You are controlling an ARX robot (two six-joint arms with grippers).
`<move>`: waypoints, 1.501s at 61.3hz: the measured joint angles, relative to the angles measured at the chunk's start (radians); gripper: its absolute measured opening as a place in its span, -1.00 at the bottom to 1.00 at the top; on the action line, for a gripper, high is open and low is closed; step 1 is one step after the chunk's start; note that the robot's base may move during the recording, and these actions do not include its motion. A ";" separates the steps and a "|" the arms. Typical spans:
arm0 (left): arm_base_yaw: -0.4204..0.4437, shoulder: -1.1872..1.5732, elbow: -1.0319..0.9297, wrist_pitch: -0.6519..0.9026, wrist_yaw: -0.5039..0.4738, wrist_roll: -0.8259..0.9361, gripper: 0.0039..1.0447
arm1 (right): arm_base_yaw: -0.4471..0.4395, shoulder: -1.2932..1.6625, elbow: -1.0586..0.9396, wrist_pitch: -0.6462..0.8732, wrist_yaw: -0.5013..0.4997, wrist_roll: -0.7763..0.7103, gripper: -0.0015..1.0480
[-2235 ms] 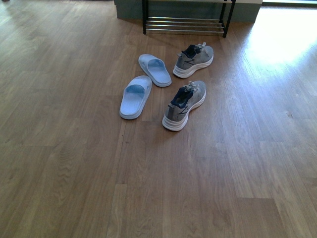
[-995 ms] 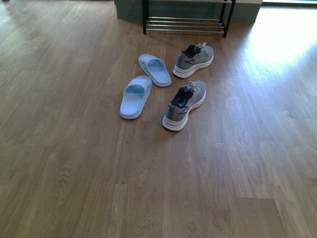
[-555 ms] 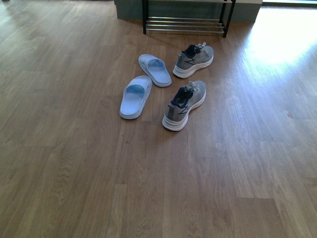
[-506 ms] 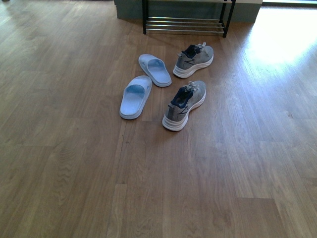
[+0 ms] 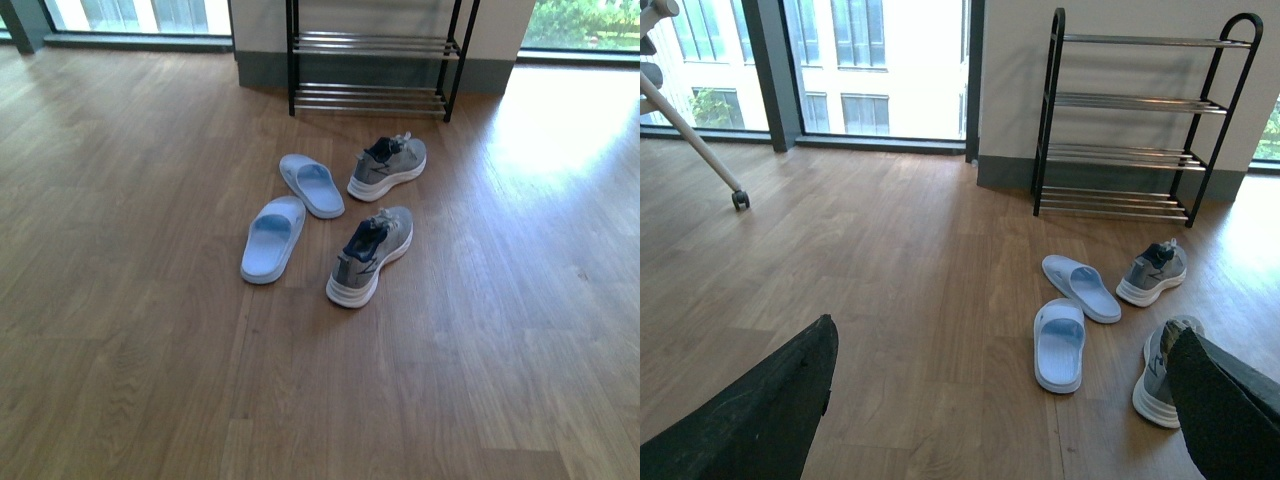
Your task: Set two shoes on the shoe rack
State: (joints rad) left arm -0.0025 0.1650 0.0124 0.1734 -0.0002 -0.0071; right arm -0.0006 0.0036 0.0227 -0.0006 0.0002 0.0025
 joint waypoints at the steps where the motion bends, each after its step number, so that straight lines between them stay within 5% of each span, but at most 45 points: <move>1: 0.000 0.000 0.000 0.000 0.000 0.000 0.83 | 0.000 0.000 0.000 0.000 0.000 0.000 0.82; 92: 0.000 0.000 0.000 0.000 0.000 0.000 0.83 | 0.000 0.000 0.000 0.000 0.000 0.000 0.82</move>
State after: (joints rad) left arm -0.0025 0.1650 0.0124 0.1734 -0.0002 -0.0071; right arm -0.0006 0.0036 0.0227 -0.0002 0.0002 0.0025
